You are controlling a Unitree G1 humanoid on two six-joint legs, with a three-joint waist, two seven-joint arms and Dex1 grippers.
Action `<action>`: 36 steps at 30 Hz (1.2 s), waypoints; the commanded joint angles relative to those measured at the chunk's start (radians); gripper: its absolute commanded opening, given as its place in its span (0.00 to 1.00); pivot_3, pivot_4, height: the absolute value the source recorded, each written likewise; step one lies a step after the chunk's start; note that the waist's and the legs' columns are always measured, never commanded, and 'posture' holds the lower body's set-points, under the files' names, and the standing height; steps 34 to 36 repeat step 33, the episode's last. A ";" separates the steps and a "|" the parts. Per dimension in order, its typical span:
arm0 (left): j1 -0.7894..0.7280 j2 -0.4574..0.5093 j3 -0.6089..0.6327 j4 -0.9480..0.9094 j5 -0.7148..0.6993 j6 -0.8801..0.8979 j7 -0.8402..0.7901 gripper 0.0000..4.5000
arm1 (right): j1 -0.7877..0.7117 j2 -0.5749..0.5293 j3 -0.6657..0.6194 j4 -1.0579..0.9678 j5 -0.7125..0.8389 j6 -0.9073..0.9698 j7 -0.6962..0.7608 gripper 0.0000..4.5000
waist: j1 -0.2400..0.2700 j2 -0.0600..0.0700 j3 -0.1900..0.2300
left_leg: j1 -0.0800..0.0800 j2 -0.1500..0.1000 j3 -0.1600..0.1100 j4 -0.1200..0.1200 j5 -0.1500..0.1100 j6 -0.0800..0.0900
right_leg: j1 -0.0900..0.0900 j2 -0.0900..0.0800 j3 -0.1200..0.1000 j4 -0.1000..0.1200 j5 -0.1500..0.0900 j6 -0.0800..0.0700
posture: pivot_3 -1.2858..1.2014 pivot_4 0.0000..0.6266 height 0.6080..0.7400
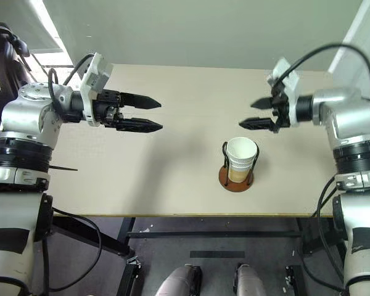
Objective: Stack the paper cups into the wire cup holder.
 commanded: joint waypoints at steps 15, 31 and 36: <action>0.150 -0.168 0.244 0.012 0.056 -0.092 0.558 0.93 | -0.077 0.180 -0.272 0.491 -0.068 -0.484 -0.539 0.90 | 0.004 0.000 0.000 | 0.002 0.001 0.000 -0.005 0.002 -0.002 | -0.001 0.000 0.000 -0.001 0.005 0.000 | 0.52 0.24 1.00; 0.143 -0.278 0.281 0.056 0.068 -0.143 0.677 0.93 | 0.002 0.133 -0.371 0.618 -0.082 -0.582 -0.674 0.90 | 0.016 0.000 0.000 | 0.003 0.000 0.001 -0.005 0.000 -0.008 | 0.000 0.000 0.000 -0.001 0.009 -0.002 | 0.52 0.24 1.00; 0.127 -0.296 0.270 0.099 0.101 -0.198 0.715 0.93 | 0.008 0.127 -0.388 0.619 -0.076 -0.593 -0.701 0.90 | 0.016 0.000 0.000 | 0.003 0.001 0.001 -0.005 0.000 -0.009 | 0.000 0.000 0.000 -0.001 0.010 -0.002 | 0.52 0.24 1.00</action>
